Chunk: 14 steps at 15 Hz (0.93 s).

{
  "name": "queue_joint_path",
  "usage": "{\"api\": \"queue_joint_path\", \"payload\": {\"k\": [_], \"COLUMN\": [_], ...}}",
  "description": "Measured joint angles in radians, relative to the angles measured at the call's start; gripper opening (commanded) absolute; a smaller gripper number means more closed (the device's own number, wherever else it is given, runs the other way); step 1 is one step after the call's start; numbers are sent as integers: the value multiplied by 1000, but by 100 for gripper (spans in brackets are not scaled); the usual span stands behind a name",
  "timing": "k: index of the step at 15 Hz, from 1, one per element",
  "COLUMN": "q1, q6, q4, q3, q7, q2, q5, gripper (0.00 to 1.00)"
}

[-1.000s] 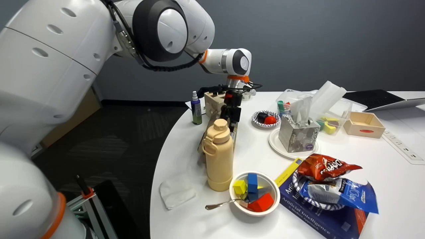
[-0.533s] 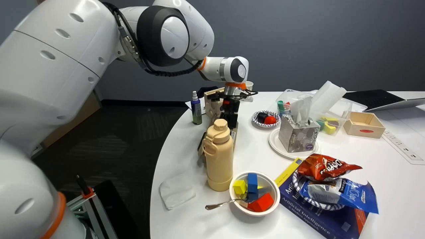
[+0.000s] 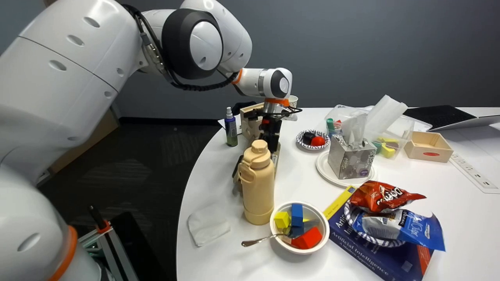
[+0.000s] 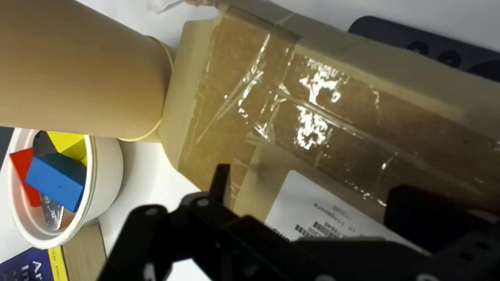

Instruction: Put the white item in the box and close the box

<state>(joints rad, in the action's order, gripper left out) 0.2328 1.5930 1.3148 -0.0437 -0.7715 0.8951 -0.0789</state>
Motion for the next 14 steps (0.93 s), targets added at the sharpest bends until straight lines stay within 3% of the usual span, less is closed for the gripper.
{"api": "queue_joint_path", "payload": {"k": [14], "q1": [4], "q6": [83], "q4": [42], "q3": [-8], "q7": [2], "q2": [-16], "q5": [-4], "gripper": [100]}}
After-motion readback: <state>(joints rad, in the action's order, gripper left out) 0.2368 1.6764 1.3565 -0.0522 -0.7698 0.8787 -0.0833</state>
